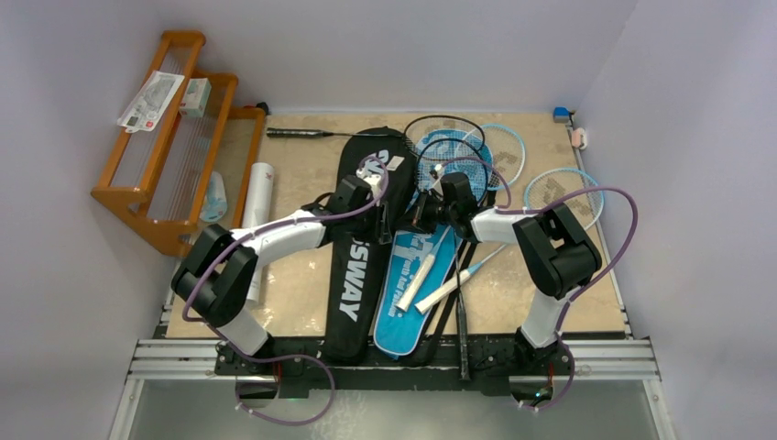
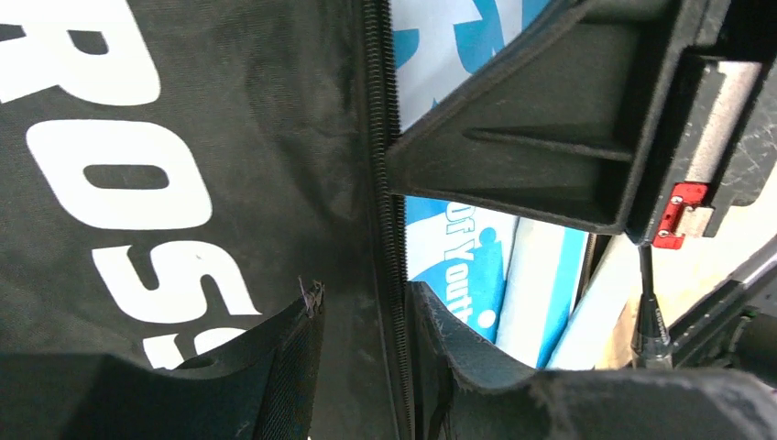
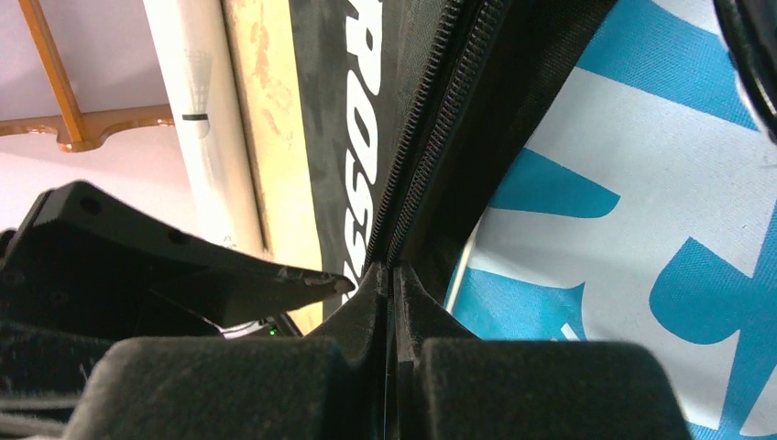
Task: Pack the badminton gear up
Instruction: Open the racket bag at the center of the board.
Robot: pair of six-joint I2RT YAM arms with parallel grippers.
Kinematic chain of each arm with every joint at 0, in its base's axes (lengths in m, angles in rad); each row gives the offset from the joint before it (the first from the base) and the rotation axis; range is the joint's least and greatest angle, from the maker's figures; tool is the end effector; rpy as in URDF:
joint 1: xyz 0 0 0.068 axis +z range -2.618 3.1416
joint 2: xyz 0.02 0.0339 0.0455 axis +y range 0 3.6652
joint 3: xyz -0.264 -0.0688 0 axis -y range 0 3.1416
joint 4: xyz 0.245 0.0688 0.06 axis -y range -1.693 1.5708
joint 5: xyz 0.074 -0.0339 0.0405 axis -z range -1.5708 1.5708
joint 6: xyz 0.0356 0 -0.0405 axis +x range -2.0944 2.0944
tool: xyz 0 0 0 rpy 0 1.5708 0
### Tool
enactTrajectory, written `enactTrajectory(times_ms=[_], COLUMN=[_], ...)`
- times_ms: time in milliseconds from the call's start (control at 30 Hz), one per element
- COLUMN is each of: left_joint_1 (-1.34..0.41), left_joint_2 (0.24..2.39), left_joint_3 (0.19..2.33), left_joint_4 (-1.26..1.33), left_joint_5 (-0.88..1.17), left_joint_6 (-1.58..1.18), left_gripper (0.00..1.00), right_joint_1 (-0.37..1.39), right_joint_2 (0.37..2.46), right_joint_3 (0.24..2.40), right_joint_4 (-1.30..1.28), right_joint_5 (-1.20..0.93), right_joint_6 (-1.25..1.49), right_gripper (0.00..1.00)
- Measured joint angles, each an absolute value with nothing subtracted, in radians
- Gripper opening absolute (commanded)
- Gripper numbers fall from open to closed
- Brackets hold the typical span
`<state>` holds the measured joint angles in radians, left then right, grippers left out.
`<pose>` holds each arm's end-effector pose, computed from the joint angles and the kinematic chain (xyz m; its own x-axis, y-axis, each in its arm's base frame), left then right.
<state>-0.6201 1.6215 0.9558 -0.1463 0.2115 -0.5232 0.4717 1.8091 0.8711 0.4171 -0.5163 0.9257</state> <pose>0.2707 -0.2025 0.1941 -0.8542 0.0097 -0.5199 0.2989 0.8272 -0.4757 0.3186 0.1823 0.1557 -0.8871 0.3276 -0.3252 -0.1127 0.5295 0.8408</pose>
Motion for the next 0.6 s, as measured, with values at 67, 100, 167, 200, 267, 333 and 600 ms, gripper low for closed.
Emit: enactTrajectory(times_ms=[67,100,167,200,267,333,600], left_joint_1=[-0.647,-0.658,-0.667,-0.668,-0.668,-0.668,-0.670], left_joint_2=[1.625,1.628,1.637,1.642,1.654,1.666,1.689], left_joint_3=[0.970,0.977,0.990,0.993,0.995,0.996,1.011], left_joint_4=[-0.165,-0.173,-0.181,-0.182,-0.182,-0.184,-0.208], left_joint_5=[0.174,0.162,0.146,0.142,0.134,0.128,0.103], left_joint_6=[-0.513,-0.511,-0.508,-0.508,-0.505,-0.505,-0.505], left_gripper=[0.34,0.34,0.35,0.35,0.35,0.29,0.03], right_joint_1=[0.471,0.471,0.471,0.471,0.471,0.471,0.471], right_joint_2=[1.809,1.809,1.809,1.809,1.809,1.809,1.808], right_joint_3=[0.871,0.871,0.871,0.871,0.871,0.871,0.871], right_joint_4=[0.416,0.415,0.415,0.414,0.413,0.412,0.400], right_joint_5=[-0.516,-0.516,-0.516,-0.516,-0.516,-0.516,-0.513], right_joint_6=[0.922,0.920,0.917,0.916,0.915,0.915,0.907], right_gripper=[0.00,0.00,0.00,0.00,0.00,0.00,0.00])
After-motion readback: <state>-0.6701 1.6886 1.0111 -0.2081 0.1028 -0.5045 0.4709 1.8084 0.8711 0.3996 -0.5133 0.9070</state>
